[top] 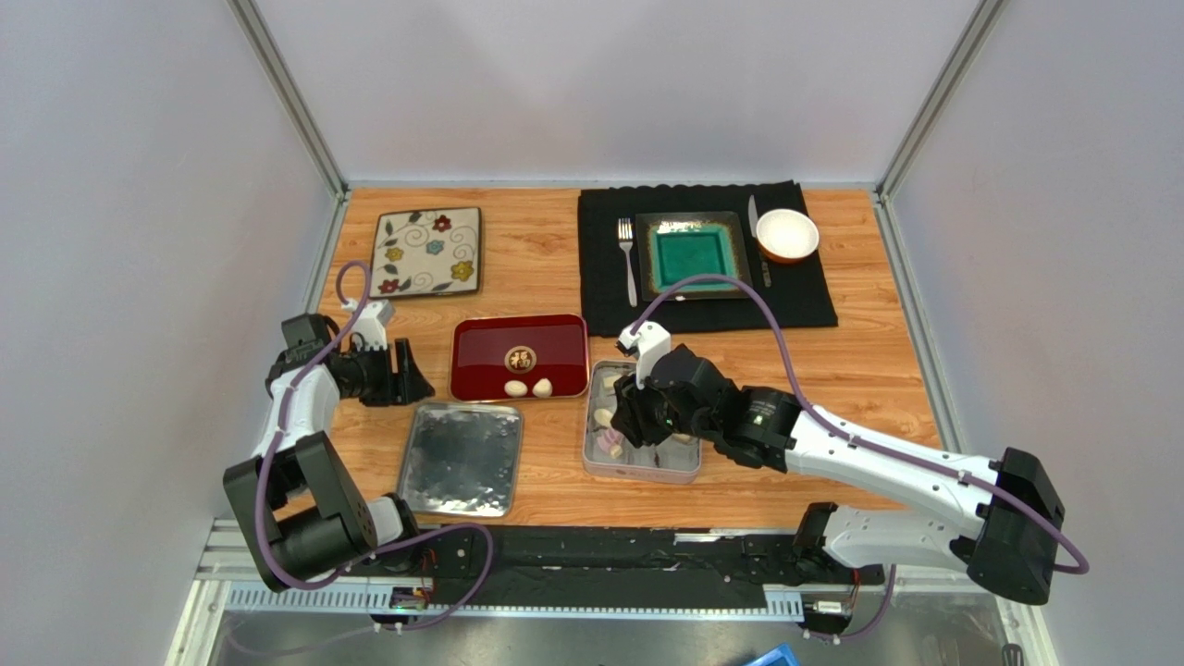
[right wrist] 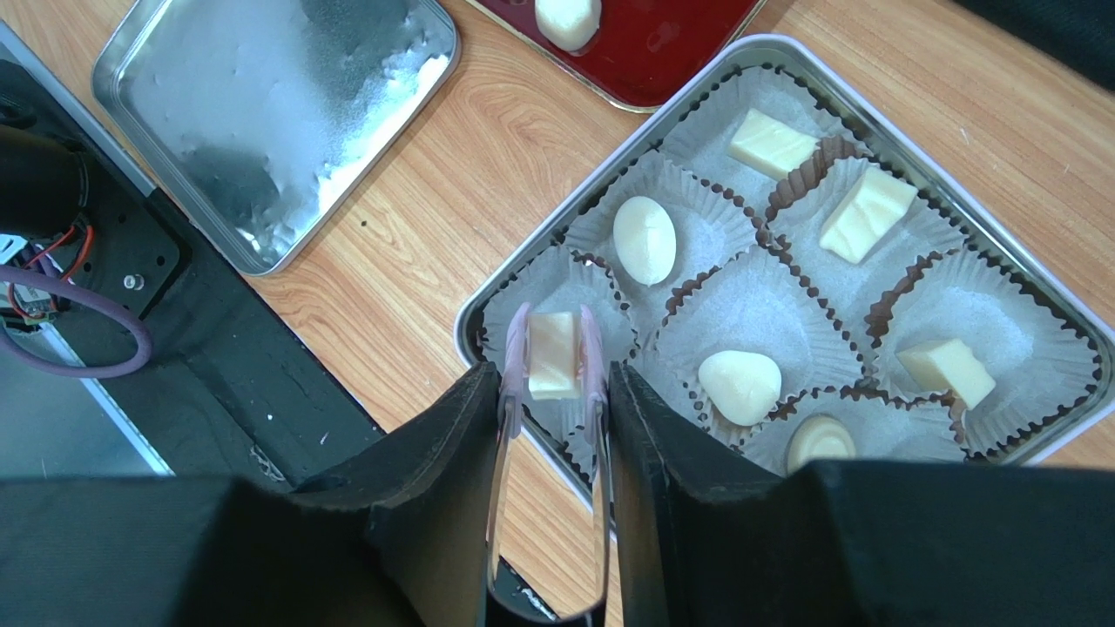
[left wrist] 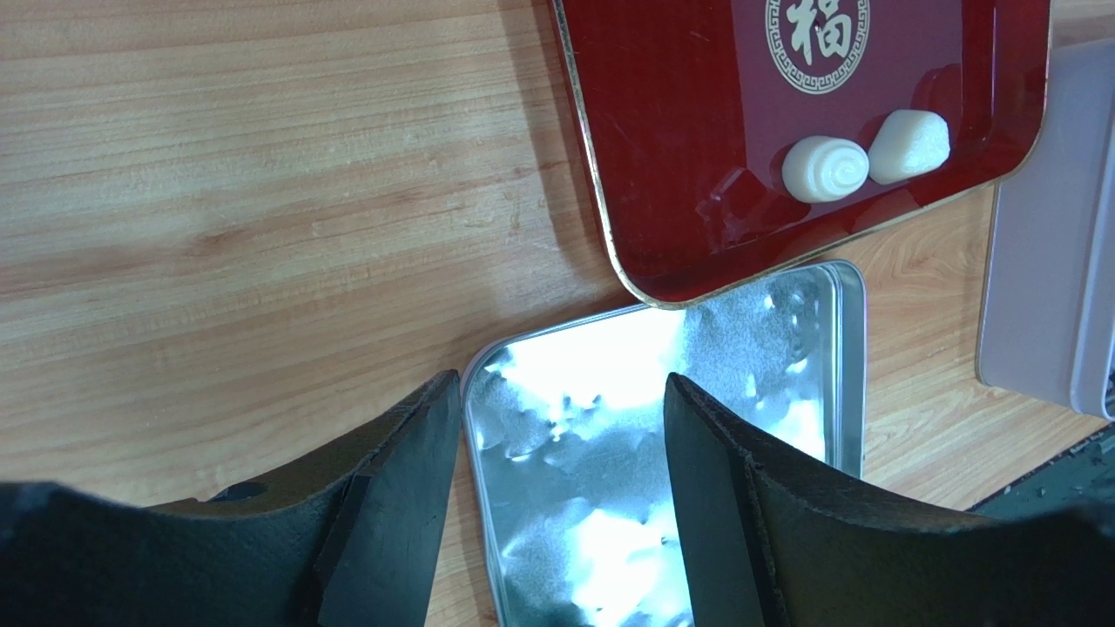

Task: Pack the chocolate
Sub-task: Place the fake chocolate in the packing box, then pick up the fake chocolate from the plate.

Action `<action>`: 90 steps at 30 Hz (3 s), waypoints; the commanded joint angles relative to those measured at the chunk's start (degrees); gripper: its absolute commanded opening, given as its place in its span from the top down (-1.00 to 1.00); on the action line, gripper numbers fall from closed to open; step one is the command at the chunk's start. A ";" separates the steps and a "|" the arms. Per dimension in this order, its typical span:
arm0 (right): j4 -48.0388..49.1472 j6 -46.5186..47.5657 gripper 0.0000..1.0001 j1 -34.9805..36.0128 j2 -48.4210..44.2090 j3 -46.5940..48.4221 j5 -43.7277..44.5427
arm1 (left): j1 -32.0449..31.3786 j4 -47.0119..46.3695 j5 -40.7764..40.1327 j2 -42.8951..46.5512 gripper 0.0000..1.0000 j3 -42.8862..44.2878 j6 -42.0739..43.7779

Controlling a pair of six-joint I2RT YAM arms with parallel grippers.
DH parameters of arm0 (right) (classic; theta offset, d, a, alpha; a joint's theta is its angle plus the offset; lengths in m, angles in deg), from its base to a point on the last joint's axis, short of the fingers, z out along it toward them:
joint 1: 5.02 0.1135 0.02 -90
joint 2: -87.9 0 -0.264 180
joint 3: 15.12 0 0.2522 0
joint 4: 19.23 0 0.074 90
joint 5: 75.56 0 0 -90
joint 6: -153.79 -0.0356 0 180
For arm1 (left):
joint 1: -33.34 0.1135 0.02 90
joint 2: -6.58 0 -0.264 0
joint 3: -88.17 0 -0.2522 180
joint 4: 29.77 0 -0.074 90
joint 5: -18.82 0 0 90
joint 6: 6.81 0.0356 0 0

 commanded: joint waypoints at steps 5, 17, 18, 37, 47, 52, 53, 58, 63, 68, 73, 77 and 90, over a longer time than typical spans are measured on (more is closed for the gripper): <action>3.83 0.28 0.19 0.31 -0.16 2.10 0.72 | 0.45 0.24 1.23 1.57 -0.33 2.50 1.79; 3.74 2.47 0.32 0.31 -0.07 8.25 1.16 | 0.45 0.42 1.23 1.74 -0.33 2.15 2.06; 3.65 3.35 0.32 0.40 0.45 9.39 0.99 | 0.45 0.41 1.31 1.83 -0.33 2.24 1.97; 15.16 8.72 0.21 -1.62 28.13 28.63 -2.88 | 0.45 0.68 1.76 2.01 -0.34 2.15 2.23; 17.10 9.16 0.21 -3.65 38.42 35.32 -4.64 | 0.63 0.68 1.93 2.09 -0.34 2.33 2.58; 17.19 9.16 0.19 -4.26 40.80 36.29 -6.47 | 0.63 0.68 2.02 1.92 -0.34 2.59 2.50; 17.36 9.07 0.18 -4.26 41.32 36.38 -6.83 | 0.54 0.77 2.02 1.92 -0.34 2.59 2.50; 17.36 8.81 0.18 -4.44 42.56 36.38 -7.19 | 0.63 0.77 2.28 1.83 -0.34 2.77 2.41; 17.45 8.81 0.17 -4.53 43.26 36.03 -7.54 | 0.54 0.94 2.37 1.92 -0.34 3.03 2.50; 17.54 8.89 0.14 -4.61 43.61 35.41 -7.37 | 0.63 1.03 2.63 1.92 -0.34 3.03 2.41; 17.54 8.89 0.13 -5.05 43.79 35.06 -7.28 | 0.63 1.03 2.63 1.83 -0.34 3.21 2.41; 17.71 8.98 0.13 -5.23 43.79 34.80 -7.36 | 0.63 1.03 2.72 1.74 -0.34 3.21 2.32; 17.63 9.25 0.12 -5.40 44.93 33.57 -7.89 | 0.71 1.38 3.16 1.74 -0.34 3.65 1.97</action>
